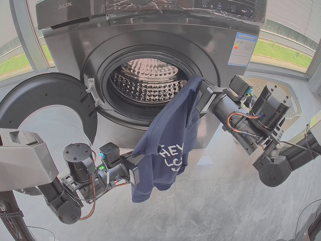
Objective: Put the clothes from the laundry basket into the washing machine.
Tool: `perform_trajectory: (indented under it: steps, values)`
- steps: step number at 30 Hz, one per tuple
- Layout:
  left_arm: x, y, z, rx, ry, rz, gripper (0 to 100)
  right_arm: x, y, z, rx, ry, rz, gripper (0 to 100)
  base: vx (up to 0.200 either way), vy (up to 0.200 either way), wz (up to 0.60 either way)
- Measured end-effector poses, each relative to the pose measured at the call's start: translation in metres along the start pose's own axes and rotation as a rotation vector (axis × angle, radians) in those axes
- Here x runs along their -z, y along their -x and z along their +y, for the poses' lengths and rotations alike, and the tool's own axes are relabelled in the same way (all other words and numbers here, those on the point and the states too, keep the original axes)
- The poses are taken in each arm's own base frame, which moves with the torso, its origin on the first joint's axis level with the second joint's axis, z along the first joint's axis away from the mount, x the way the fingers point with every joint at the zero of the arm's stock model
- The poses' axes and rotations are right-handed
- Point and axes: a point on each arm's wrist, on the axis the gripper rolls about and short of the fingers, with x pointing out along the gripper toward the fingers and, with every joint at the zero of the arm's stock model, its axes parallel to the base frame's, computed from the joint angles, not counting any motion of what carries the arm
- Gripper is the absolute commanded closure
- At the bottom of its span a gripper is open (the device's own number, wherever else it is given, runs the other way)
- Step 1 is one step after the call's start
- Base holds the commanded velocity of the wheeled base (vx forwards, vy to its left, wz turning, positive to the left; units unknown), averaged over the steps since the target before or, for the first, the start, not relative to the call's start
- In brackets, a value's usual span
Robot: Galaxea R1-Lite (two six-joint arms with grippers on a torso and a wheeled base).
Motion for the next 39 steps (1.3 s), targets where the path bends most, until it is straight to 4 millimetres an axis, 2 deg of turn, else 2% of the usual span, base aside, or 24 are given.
perform_trajectory:
  steps: [6, 10, 18, 24, 32, 39]
  values:
    - [-0.004, -0.007, 0.014, -0.027, 0.001, -0.028, 100, -0.001, 0.002, 0.004, -0.011, -0.005, 0.001, 100, 0.0, 0.0, 0.0]
    - [-0.011, -0.008, 0.033, -0.081, -0.001, -0.061, 100, -0.002, 0.008, 0.0, 0.0, 0.003, 0.014, 100, 0.0, 0.0, 0.0]
    - [-0.046, 0.012, 0.054, -0.157, -0.009, -0.182, 100, -0.001, 0.031, -0.01, 0.029, 0.022, 0.077, 100, 0.0, 0.0, 0.0]
    - [-0.083, 0.028, 0.053, -0.166, 0.003, -0.313, 100, -0.007, 0.051, -0.011, 0.021, 0.033, 0.103, 100, 0.0, 0.0, 0.0]
    - [-0.122, 0.04, 0.047, -0.17, -0.017, -0.453, 100, -0.01, 0.064, -0.009, 0.006, 0.047, 0.114, 100, 0.0, 0.0, 0.0]
    - [-0.141, 0.054, 0.036, -0.154, -0.019, -0.49, 100, -0.016, 0.064, -0.007, -0.007, 0.047, 0.087, 100, 0.0, 0.0, 0.0]
